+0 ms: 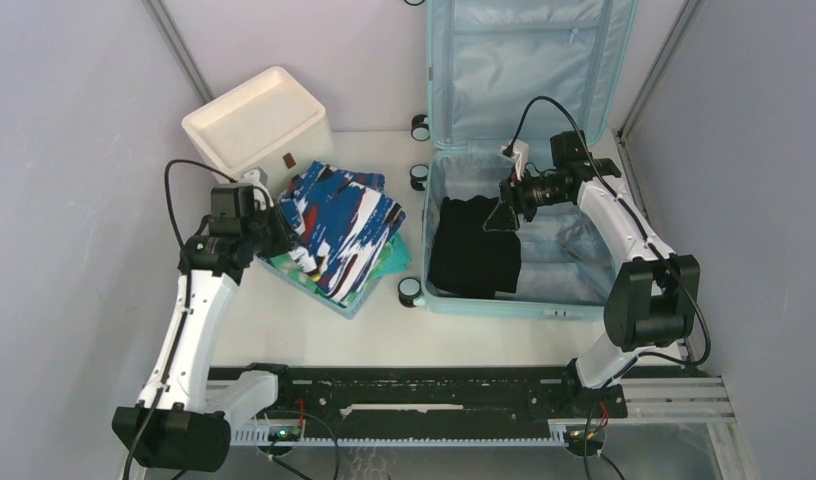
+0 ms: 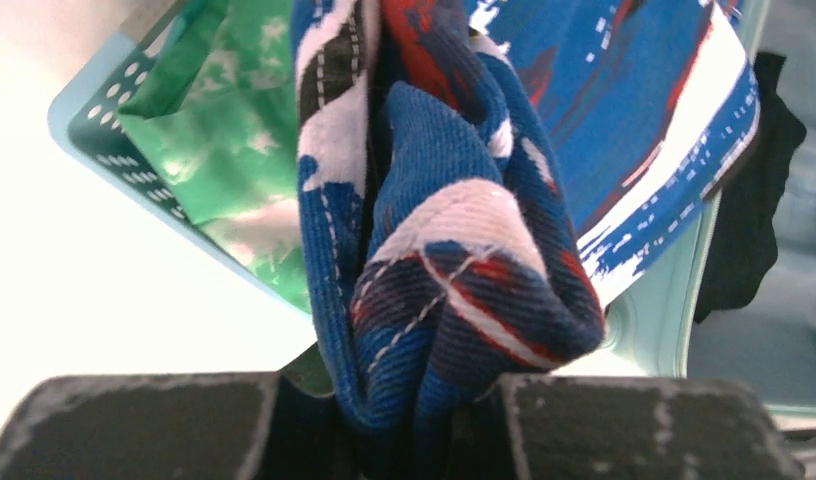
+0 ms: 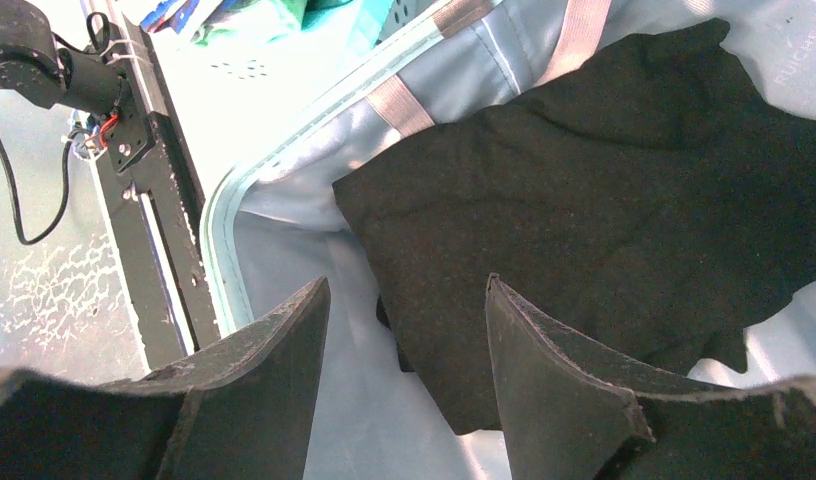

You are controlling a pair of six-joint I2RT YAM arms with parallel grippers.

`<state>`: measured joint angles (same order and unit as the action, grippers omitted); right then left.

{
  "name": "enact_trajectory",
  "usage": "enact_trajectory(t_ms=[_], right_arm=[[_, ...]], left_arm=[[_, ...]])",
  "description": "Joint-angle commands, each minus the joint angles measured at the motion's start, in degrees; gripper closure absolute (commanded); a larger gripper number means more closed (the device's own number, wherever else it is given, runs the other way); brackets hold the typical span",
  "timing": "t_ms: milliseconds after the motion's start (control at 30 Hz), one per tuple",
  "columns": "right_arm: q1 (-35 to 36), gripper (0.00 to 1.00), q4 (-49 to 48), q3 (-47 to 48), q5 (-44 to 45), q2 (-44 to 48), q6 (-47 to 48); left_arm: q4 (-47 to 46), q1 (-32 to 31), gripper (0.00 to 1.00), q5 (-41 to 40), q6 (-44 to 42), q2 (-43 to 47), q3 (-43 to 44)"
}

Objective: Open, take out, and arrange the luggage

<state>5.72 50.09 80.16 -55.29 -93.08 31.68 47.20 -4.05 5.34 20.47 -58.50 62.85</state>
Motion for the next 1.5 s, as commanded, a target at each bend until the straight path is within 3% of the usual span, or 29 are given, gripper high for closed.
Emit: enact_trajectory(t_ms=[0, 300, 367, 433, 500, 700, 833, 967, 1033, 1200, 1467], right_arm=[[0.41, 0.34, -1.09, -0.09, 0.25, 0.17, -0.02], [1.14, 0.34, -0.97, -0.09, 0.97, 0.56, 0.26], [1.14, 0.34, -0.83, -0.09, 1.13, 0.68, 0.45], [1.14, 0.34, -0.78, -0.09, 1.23, 0.83, 0.56], [1.14, 0.34, -0.82, -0.08, 1.30, 1.00, 0.50], [1.30, 0.34, -0.60, -0.03, 1.67, 1.66, 0.67], [1.64, 0.34, -0.69, -0.05, 1.51, 1.46, 0.59], [2.06, 0.33, -0.69, -0.08, 1.25, 0.85, 0.58], [2.11, 0.34, -0.69, -0.09, 1.07, 0.57, 0.64], [2.13, 0.34, -0.54, -0.09, 1.30, 0.01, 0.73], [2.19, 0.33, -0.56, 0.04, 2.04, -0.92, 1.20]], left_arm=[[-3.75, 3.48, 1.00, -5.14, 2.38, 1.87, -1.59], [-3.58, 8.48, 0.99, -10.26, 6.56, -4.90, -5.85], [-3.33, 9.78, 0.89, -11.26, 7.82, -6.49, -6.28], [-3.34, 11.09, 0.67, -11.28, 8.85, -7.72, -6.58], [-3.10, 12.12, 0.52, -11.34, 9.41, -8.11, -6.12], [-2.45, 12.52, 0.30, -17.02, 9.58, -0.46, -3.80], [-9.67, 12.51, 0.30, -6.94, 10.78, 6.64, -6.03], [-23.24, 12.14, 0.57, 14.15, 17.90, 6.25, -9.90], [-27.55, 9.93, 0.69, 18.66, 20.49, 3.77, -10.60], [-27.29, 1.90, 0.78, 15.64, 19.35, -4.52, -9.20], [-23.45, 0.54, 0.77, 8.69, 12.75, -18.47, -11.02]])
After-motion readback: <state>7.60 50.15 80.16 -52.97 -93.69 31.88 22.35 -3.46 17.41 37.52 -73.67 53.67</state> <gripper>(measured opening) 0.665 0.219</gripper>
